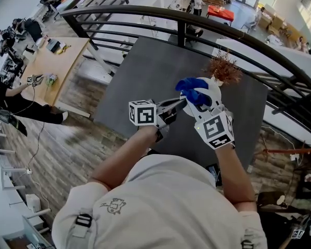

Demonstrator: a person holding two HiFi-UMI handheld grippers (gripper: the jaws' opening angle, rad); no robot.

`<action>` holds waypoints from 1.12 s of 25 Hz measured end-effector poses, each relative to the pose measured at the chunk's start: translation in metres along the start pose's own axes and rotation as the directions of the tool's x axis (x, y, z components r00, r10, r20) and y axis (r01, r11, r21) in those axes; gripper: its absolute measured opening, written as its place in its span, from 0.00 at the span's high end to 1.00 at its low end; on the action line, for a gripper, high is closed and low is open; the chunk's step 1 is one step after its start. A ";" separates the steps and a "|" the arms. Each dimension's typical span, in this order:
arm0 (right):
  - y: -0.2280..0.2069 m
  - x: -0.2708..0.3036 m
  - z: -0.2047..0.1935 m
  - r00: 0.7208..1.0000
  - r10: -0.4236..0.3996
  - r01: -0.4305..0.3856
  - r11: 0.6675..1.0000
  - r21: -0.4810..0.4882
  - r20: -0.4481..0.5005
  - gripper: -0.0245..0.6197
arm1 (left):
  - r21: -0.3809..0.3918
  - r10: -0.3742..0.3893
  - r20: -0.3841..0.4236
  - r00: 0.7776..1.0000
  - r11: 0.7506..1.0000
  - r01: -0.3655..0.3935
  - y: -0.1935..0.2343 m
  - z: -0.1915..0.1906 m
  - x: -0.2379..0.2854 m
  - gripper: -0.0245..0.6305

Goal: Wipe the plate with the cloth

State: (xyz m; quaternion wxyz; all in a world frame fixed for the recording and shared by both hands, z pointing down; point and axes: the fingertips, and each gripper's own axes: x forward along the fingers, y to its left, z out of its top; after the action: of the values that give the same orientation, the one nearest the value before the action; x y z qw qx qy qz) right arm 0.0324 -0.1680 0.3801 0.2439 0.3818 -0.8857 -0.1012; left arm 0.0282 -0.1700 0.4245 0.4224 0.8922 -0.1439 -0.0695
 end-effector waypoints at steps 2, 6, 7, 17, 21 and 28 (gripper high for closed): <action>0.022 0.004 0.000 0.999 0.051 -0.051 0.999 0.001 0.003 0.83 | 0.010 0.016 0.036 0.999 1.000 -0.016 0.003 0.015 -0.008 0.93; 0.041 0.005 -0.020 0.995 0.091 -0.090 0.996 0.027 -0.028 0.83 | 0.019 0.053 0.077 0.996 0.998 -0.054 0.015 0.033 -0.022 0.94; 0.040 0.005 -0.027 0.995 0.093 -0.092 0.995 0.039 -0.039 0.83 | 0.024 0.068 0.078 0.995 0.997 -0.070 0.020 0.034 -0.026 0.94; -0.038 -0.012 -0.061 0.991 -0.046 0.059 0.993 0.106 -0.123 0.83 | 0.041 0.069 0.030 0.997 0.997 -0.070 0.024 0.027 -0.035 0.93; -0.062 -0.015 -0.038 0.990 -0.104 0.110 0.992 0.061 -0.093 0.83 | 0.064 0.030 -0.039 0.999 0.998 -0.028 0.012 0.014 -0.022 0.93; -0.015 -0.004 -0.002 0.999 -0.029 0.029 1.000 -0.008 -0.019 0.83 | 0.065 -0.030 -0.051 0.998 0.997 0.033 -0.006 0.009 -0.005 0.93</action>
State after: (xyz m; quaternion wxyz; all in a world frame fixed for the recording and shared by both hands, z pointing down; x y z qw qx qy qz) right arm 0.0450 -0.1756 0.3749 0.2525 0.3948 -0.8772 -0.1046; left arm 0.0220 -0.1713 0.4141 0.3950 0.9093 -0.1215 -0.0490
